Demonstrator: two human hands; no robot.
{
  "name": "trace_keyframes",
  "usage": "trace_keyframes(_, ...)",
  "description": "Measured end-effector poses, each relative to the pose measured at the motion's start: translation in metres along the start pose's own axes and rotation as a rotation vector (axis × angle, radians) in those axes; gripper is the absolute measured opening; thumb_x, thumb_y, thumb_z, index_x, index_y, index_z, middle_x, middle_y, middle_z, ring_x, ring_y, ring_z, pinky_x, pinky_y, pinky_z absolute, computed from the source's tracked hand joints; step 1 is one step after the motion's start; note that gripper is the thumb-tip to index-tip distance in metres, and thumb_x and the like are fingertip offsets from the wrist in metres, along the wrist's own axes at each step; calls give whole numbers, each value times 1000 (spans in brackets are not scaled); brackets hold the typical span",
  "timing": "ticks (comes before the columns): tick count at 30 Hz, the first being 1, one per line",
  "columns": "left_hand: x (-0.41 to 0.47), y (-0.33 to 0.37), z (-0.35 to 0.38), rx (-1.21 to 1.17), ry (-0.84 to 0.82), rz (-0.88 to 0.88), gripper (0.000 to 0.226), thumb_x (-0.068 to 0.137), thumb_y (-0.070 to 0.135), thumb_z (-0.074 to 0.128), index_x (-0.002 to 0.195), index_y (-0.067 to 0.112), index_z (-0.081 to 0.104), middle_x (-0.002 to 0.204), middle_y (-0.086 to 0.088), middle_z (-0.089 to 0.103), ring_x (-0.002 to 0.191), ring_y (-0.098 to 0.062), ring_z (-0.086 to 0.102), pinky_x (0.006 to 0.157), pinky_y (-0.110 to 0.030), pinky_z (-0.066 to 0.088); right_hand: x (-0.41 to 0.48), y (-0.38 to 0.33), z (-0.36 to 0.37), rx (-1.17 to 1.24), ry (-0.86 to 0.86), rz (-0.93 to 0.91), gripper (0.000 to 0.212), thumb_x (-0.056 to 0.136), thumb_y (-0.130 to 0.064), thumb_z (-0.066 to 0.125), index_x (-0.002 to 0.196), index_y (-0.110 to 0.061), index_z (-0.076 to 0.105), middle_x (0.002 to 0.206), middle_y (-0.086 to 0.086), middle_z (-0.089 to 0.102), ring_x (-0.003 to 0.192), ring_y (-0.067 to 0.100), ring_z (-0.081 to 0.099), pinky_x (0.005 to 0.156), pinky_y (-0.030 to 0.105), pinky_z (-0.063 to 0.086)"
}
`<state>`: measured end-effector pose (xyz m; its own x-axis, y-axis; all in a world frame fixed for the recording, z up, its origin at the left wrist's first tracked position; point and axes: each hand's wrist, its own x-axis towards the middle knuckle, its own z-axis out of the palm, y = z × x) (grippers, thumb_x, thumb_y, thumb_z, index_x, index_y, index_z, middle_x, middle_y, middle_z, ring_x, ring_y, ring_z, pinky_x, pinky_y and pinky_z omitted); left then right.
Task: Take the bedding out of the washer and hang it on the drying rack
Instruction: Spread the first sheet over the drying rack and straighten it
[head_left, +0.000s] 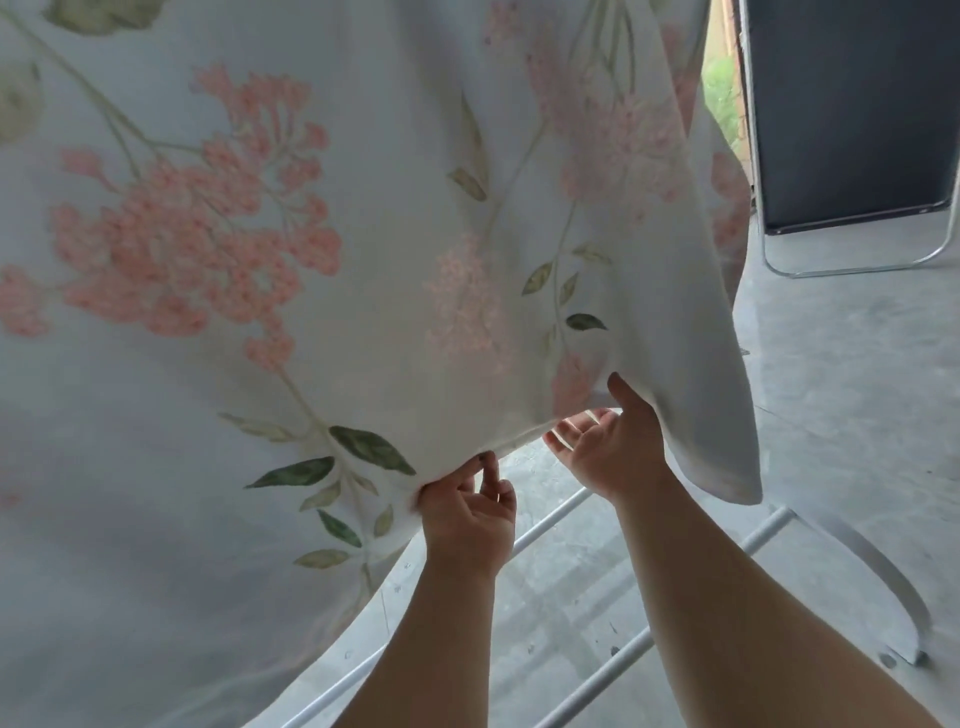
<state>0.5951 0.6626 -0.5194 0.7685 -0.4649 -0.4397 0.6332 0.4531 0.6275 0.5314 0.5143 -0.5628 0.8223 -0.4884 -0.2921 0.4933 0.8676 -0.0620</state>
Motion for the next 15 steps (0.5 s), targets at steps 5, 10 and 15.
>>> trace_keyframes(5, 15, -2, -7, -36, -44, -7, 27, 72, -7, 48, 85, 17, 54, 74, 3, 50, 53, -11, 45, 57, -26, 28, 10, 3, 3, -28, -10, -4, 46, 93, -44, 61, 131, -18, 59, 141, 4, 53, 139, 23, 45, 120, 46, 27)
trace_keyframes(10, 15, -4, -7, -60, -77, -11, 25, 69, -5, 44, 79, 16, 51, 67, 2, 47, 52, -12, 36, 60, -24, 26, 11, 14, 2, 61, -111, 23, 38, 92, -44, 59, 122, -25, 72, 116, 1, 75, 111, 20, 69, 99, 41, 45)
trace_keyframes(15, 23, 2, -10, -61, -85, 6, 23, 67, -6, 37, 66, 17, 37, 63, 3, 30, 47, -12, 26, 54, -23, 23, 14, 24, 6, 156, -194, -17, 38, 94, -36, 56, 128, -22, 66, 127, 7, 70, 120, 32, 65, 103, 50, 48)
